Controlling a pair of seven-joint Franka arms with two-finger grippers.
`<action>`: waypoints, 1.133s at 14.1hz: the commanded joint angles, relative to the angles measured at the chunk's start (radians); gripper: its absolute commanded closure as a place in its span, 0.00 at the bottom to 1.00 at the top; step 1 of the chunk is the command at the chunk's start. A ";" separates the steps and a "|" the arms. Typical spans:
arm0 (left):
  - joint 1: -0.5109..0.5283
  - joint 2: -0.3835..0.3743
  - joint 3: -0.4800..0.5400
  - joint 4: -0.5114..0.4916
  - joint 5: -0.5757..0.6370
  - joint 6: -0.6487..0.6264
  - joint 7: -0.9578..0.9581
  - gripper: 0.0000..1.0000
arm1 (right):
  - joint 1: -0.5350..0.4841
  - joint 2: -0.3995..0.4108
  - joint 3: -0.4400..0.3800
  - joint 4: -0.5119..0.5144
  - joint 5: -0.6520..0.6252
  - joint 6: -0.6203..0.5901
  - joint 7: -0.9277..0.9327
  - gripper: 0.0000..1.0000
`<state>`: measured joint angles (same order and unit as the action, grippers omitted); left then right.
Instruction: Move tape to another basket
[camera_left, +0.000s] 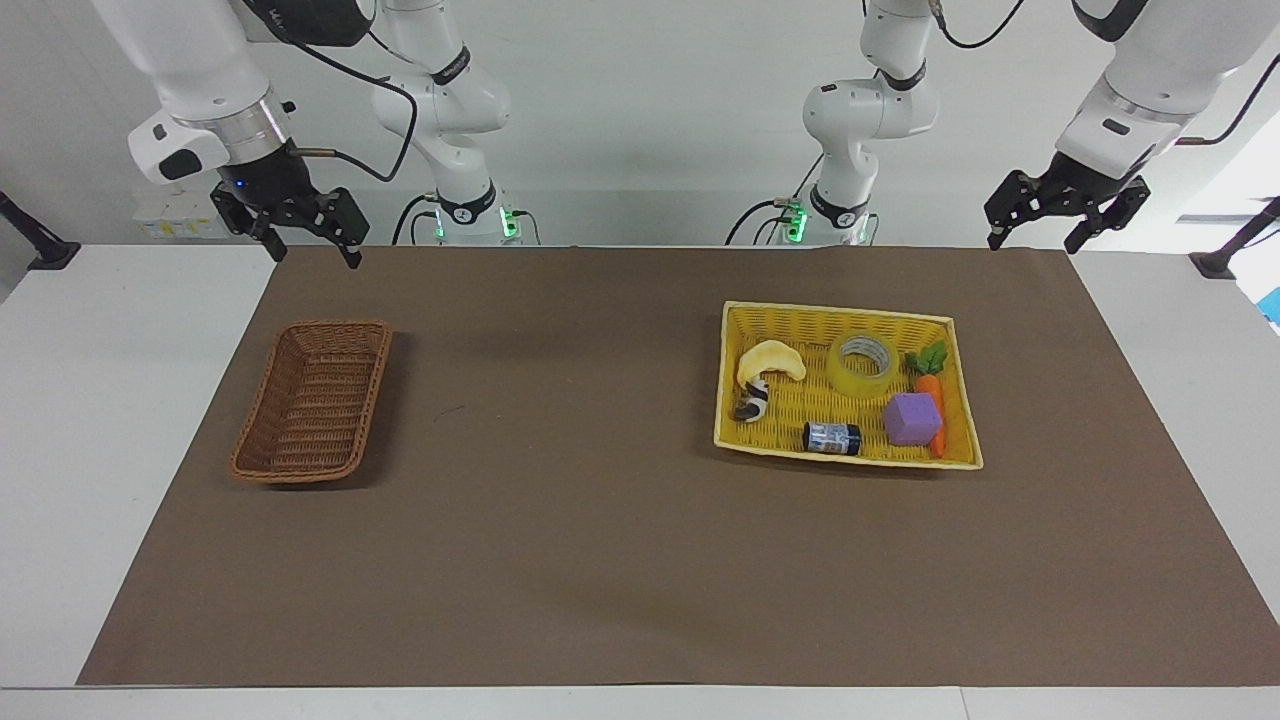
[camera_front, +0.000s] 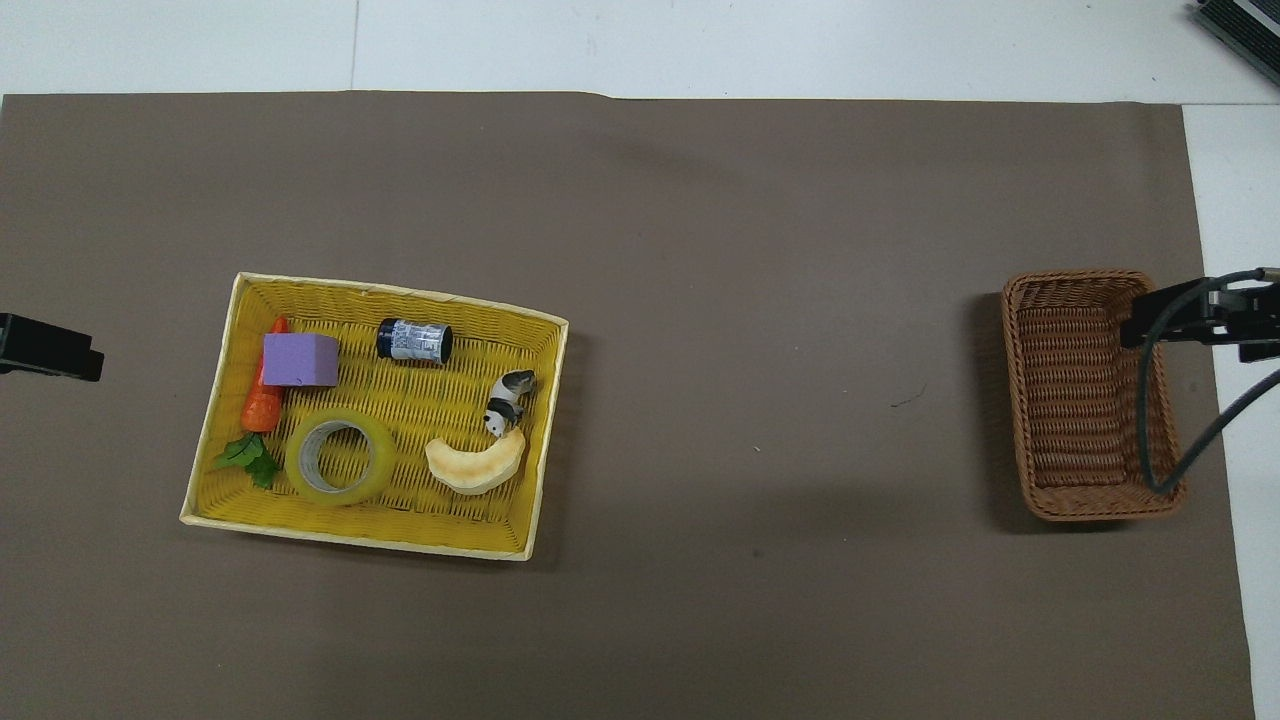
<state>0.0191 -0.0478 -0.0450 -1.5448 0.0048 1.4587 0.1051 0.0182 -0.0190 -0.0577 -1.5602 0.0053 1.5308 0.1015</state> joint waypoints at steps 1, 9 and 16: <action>0.004 -0.033 -0.003 -0.044 0.008 0.020 0.001 0.00 | -0.012 -0.027 0.006 -0.035 -0.014 0.023 -0.031 0.00; -0.001 -0.035 -0.003 -0.089 0.008 0.077 0.005 0.00 | -0.017 -0.027 0.006 -0.035 -0.014 0.023 -0.049 0.00; -0.005 -0.121 -0.003 -0.348 0.008 0.277 0.018 0.00 | -0.017 -0.029 0.006 -0.035 -0.013 0.023 -0.049 0.00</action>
<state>0.0187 -0.0961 -0.0486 -1.7541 0.0048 1.6357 0.1074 0.0132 -0.0192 -0.0594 -1.5605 0.0052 1.5308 0.0847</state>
